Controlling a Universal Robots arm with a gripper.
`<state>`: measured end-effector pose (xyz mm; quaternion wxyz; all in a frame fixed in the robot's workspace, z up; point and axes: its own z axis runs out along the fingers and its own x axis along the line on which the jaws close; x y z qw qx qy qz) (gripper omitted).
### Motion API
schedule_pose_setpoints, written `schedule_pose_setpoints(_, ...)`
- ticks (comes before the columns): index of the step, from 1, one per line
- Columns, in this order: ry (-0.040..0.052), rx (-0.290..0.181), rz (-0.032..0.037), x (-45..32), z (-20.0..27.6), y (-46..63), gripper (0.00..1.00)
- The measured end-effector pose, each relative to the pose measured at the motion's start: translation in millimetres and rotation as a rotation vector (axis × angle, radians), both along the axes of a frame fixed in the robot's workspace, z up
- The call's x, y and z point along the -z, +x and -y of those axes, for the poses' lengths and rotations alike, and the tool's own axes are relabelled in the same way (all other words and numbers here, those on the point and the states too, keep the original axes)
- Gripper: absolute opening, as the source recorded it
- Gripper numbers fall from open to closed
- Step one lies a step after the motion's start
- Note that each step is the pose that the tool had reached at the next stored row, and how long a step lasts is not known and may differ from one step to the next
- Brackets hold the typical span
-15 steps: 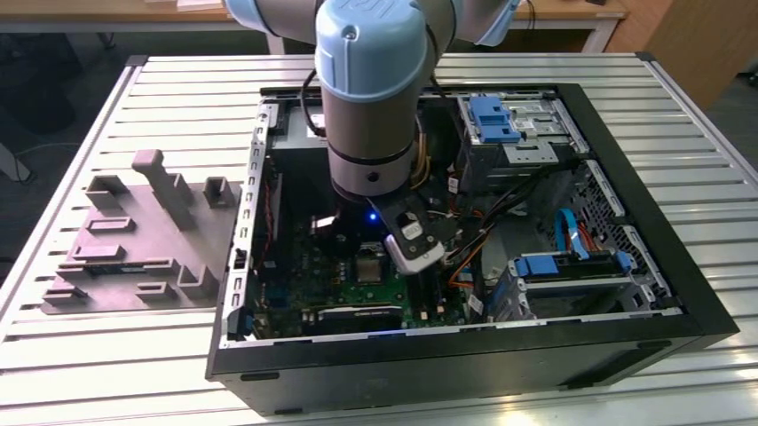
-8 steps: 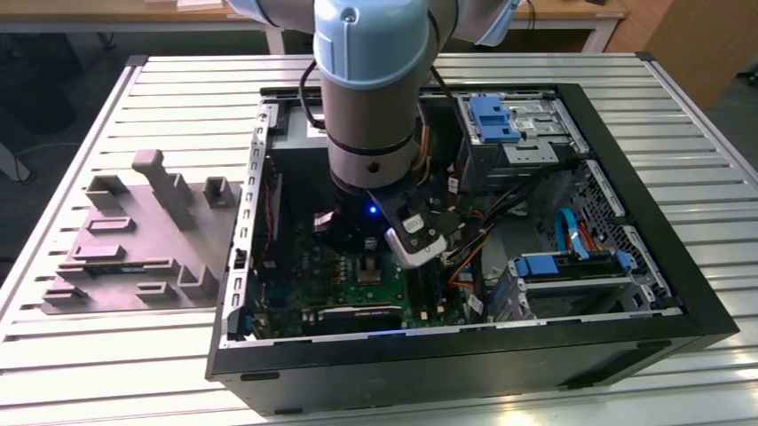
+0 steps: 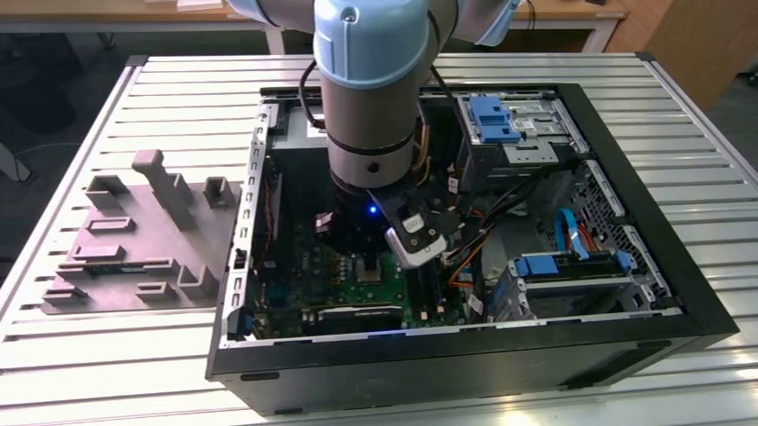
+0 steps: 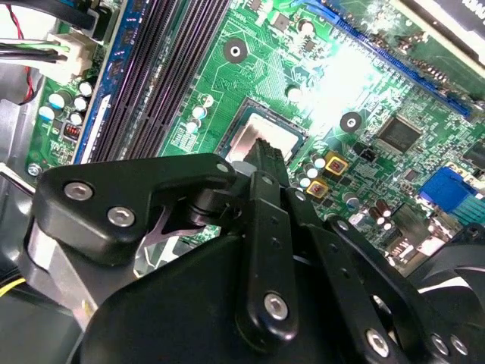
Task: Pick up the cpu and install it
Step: 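Place the cpu into insertion slot, then close the cpu cover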
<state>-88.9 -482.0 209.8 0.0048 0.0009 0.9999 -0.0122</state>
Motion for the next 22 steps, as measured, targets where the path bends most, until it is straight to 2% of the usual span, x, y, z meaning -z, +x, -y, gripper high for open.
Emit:
schedule_pose_setpoints(11, 0.0, 0.0, 0.0, -0.3, 0.0, 0.0, 0.11)
schedule_pose_setpoints(14, -0.0002, 0.0, -0.0001, -2.3, 0.0, 0.0, 0.11)
schedule_pose_setpoints(18, 0.0, 0.0, 0.0, -9.5, 0.0, 0.0, 0.11)
schedule_pose_setpoints(22, 0.0, 0.0, 0.0, -20.5, 0.0, 0.0, 0.11)
